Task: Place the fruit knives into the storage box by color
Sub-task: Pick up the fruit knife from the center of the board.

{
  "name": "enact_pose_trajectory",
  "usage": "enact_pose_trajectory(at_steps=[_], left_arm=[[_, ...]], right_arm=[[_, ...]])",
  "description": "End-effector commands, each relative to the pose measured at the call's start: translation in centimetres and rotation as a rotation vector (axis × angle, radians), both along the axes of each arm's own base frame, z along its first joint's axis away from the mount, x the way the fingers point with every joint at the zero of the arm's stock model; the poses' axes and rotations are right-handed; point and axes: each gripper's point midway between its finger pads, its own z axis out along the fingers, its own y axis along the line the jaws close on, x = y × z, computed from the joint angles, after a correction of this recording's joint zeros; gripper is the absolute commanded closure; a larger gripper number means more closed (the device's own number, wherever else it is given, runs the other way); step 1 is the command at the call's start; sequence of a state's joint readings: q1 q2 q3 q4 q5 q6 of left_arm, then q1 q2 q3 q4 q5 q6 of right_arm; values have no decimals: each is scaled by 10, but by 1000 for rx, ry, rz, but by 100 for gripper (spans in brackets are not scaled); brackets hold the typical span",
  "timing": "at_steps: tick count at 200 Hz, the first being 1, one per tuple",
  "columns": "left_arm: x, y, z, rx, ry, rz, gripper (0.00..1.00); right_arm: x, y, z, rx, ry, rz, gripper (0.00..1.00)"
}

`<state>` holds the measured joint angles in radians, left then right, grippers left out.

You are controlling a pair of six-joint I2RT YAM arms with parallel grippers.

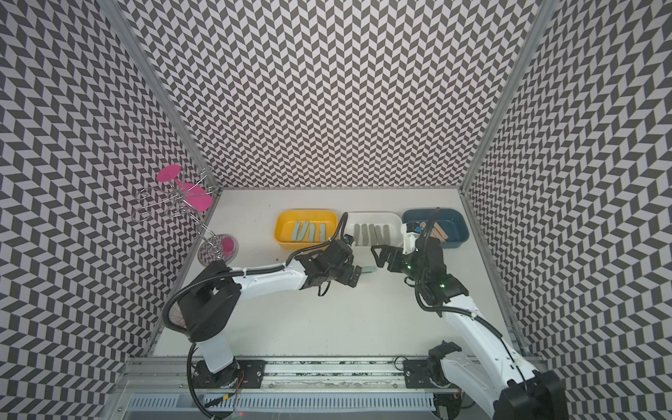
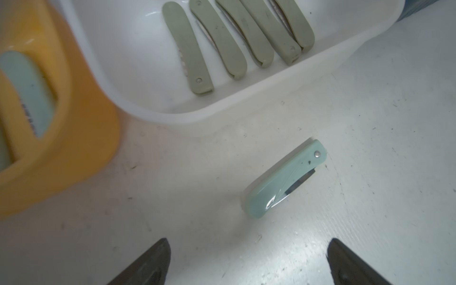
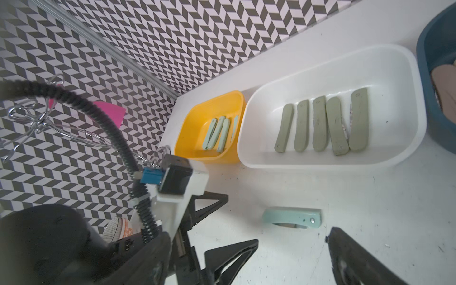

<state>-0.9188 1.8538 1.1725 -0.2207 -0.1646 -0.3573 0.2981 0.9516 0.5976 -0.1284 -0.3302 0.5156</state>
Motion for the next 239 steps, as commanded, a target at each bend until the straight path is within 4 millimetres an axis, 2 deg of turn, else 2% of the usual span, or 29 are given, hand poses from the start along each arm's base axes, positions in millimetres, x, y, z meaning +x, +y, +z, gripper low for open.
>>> enact_pose_trajectory(at_steps=[1, 81, 102, 141, 172, 184, 197, 223, 239], left_arm=[[17, -16, 6, -12, -57, -9, 0], [23, -62, -17, -52, -7, -132, 2], [13, -68, -24, -58, 14, -162, 2], [-17, -70, -34, -78, 67, -204, 3], [-44, -71, -33, -101, 87, -235, 6], [-48, -68, -34, -86, 80, -219, 8], [-46, -64, -36, -60, 64, -193, 12], [-22, -43, -47, 114, 0, -38, 21], [-14, -43, -51, 171, -30, -17, 26]], right_arm=[[-2, 1, 9, 41, -28, -1, 3], [-12, 0, 20, 60, -46, 9, 3], [-17, 1, 29, 83, -63, 15, 3], [-26, 3, 47, 135, -93, 30, 3], [-28, 3, 49, 140, -95, 33, 3], [-28, 3, 47, 141, -91, 34, 3], [-28, 3, 45, 142, -87, 34, 3], [-29, 3, 43, 144, -86, 34, 3], [-29, 4, 43, 147, -83, 35, 3]])
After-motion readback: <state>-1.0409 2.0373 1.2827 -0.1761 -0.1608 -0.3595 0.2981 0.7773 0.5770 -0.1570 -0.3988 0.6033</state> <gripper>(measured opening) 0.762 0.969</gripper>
